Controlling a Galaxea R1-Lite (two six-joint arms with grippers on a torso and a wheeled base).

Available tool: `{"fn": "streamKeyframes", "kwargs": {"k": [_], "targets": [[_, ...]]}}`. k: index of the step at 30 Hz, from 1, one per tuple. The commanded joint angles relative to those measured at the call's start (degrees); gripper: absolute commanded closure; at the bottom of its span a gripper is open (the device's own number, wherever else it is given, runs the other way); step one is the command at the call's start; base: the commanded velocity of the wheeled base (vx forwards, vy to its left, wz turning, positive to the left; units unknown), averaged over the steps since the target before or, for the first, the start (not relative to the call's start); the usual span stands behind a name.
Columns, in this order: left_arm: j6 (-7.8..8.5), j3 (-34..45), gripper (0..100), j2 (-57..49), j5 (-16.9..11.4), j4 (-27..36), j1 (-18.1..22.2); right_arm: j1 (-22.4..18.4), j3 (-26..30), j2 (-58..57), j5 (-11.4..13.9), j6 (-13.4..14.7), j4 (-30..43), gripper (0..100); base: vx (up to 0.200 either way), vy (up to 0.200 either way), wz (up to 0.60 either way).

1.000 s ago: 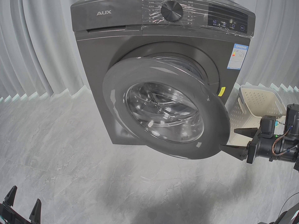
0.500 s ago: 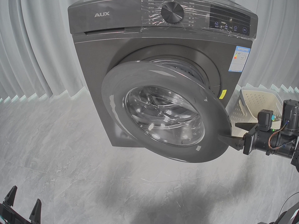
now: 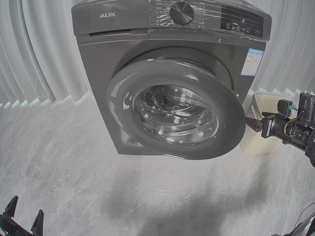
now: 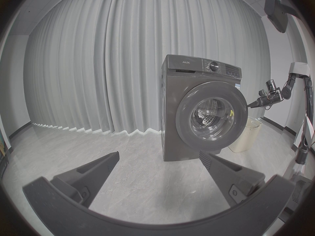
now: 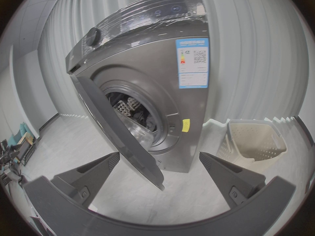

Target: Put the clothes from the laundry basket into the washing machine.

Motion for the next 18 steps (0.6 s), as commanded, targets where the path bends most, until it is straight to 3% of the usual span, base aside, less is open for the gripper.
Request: {"fn": "streamKeyframes", "kwargs": {"k": [1, 9, 14, 18], "targets": [[0.0, 1.0, 0, -0.9, 0.0, 0.0, 0.0, -3.3, -0.8, 1.6, -0.8, 0.0, -1.0, 0, 0.0, 0.0, 0.0], [0.0, 0.9, 0, -0.9, 0.0, 0.0, 0.2, -3.5, 1.8, 1.1, -0.9, -0.2, -1.0, 0, 0.0, 0.0, 0.0], [-0.09, 1.0, 0, -0.9, 0.1, 0.0, 0.1, 2.8, 10.2, -2.2, -0.4, -0.4, -0.3, 0, 0.0, -0.2, 0.0], [-0.09, 1.0, 0, -0.9, 0.1, 0.0, 0.0, 7.0, 12.8, -2.6, 0.0, -0.2, -0.5, 0, 0.0, -0.2, 0.0]]}}
